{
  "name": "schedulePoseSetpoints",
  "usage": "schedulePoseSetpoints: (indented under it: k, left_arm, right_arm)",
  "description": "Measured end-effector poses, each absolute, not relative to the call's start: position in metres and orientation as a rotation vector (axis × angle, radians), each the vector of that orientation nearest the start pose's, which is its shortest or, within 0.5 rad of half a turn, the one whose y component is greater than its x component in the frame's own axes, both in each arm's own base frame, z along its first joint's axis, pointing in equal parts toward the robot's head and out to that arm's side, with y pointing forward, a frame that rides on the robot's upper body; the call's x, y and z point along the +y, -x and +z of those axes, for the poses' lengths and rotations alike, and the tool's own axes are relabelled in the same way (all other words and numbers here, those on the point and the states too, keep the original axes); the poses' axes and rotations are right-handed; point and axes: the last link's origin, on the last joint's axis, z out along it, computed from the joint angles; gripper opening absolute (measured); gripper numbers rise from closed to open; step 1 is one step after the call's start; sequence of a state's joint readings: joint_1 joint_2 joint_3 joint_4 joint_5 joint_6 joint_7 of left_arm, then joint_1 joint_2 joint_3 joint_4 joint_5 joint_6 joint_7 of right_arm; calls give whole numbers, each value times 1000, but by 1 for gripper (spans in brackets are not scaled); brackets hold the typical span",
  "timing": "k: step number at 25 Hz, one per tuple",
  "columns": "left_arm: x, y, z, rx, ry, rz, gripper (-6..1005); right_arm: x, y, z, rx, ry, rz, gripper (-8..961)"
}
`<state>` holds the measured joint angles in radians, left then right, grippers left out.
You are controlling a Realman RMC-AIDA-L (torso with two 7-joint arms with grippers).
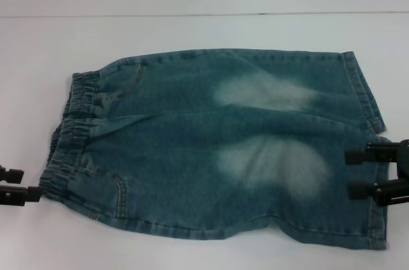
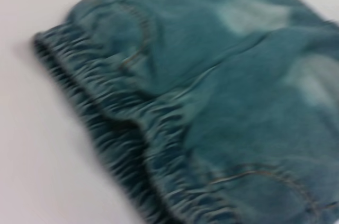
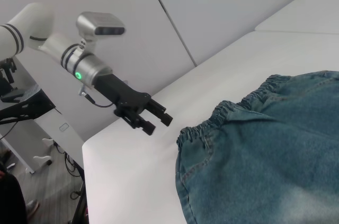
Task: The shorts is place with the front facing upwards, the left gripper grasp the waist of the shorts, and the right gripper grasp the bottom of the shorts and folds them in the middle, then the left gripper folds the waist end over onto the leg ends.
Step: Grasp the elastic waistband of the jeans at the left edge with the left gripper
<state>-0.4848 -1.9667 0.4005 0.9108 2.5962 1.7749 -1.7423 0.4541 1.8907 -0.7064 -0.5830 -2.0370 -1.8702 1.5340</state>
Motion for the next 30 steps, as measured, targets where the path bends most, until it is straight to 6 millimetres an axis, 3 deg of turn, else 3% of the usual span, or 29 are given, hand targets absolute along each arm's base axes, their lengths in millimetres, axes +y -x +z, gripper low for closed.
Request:
schedulePoseSetpoints:
  k: [10,26,30]
  left_arm:
    - [295,354,73,-1217,2576,-5,746]
    - [300,349,63,-1216,2602,-16,745]
    - [300,349,63,-1215,2597,-15,650]
  right_arm:
    - [281,-299,58,921,2909,703,916]
    - [281,-298,57,920,2907,710,915]
    - [281,-298,57,918,2904,713,915]
